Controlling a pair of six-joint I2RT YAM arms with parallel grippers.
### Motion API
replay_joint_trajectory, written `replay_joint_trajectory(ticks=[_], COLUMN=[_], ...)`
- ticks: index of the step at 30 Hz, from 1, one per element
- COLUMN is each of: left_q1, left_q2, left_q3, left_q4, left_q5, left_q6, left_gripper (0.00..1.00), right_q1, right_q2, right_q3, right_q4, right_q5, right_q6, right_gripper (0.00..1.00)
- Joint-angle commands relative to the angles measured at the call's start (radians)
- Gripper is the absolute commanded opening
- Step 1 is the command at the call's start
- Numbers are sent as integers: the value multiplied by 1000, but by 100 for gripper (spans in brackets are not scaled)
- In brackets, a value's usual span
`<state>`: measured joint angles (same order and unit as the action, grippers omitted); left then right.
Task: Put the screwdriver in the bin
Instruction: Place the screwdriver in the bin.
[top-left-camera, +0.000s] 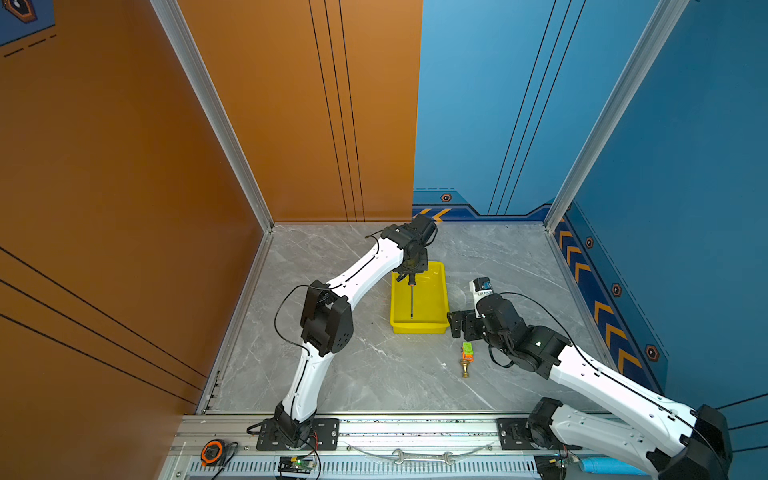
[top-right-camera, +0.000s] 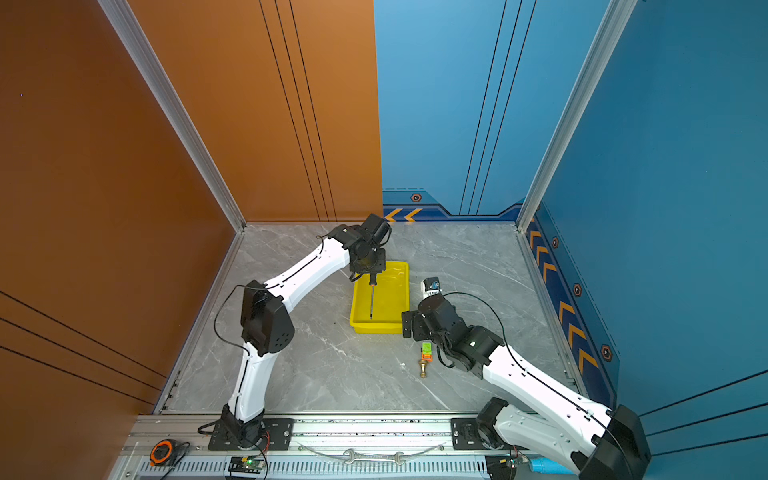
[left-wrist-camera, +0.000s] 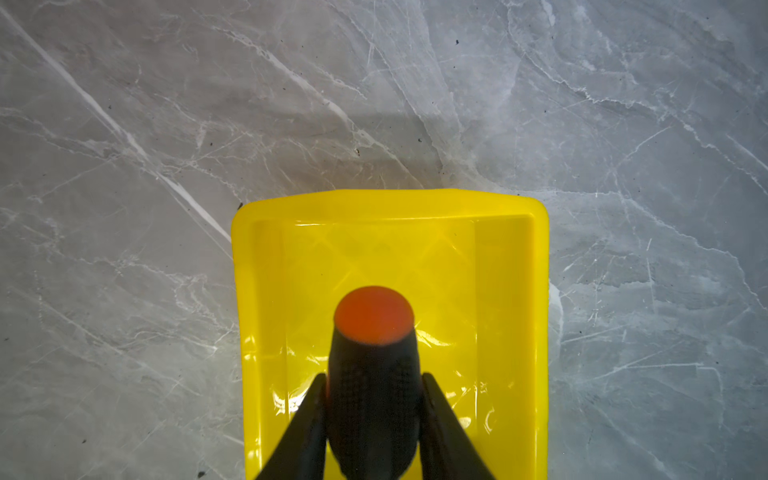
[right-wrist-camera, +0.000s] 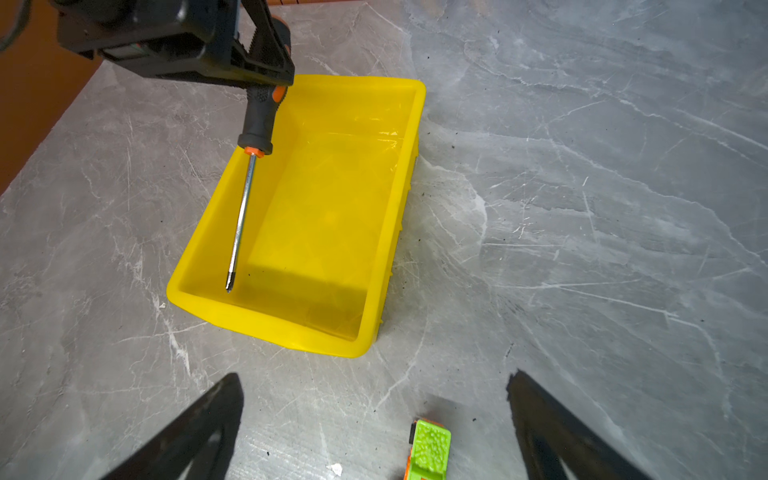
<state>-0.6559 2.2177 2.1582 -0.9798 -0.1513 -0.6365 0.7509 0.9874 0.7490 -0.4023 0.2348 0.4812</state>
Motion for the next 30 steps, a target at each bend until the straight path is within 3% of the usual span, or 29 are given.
replay_joint_trajectory(ticks=[1,30], left_q1=[-20,-40], left_q2=[21,191], left_q3=[46,29], left_q4=[-14,-1], left_q5=[16,26], left_q6=[-25,-83], left_gripper=[7,5], right_q1=[-11,-42], right_q2=[-1,-2], right_q3=[4,-13], right_q4=[12,29], right_q5=[-11,-4], right_q6=[14,11], right_gripper=[100,100])
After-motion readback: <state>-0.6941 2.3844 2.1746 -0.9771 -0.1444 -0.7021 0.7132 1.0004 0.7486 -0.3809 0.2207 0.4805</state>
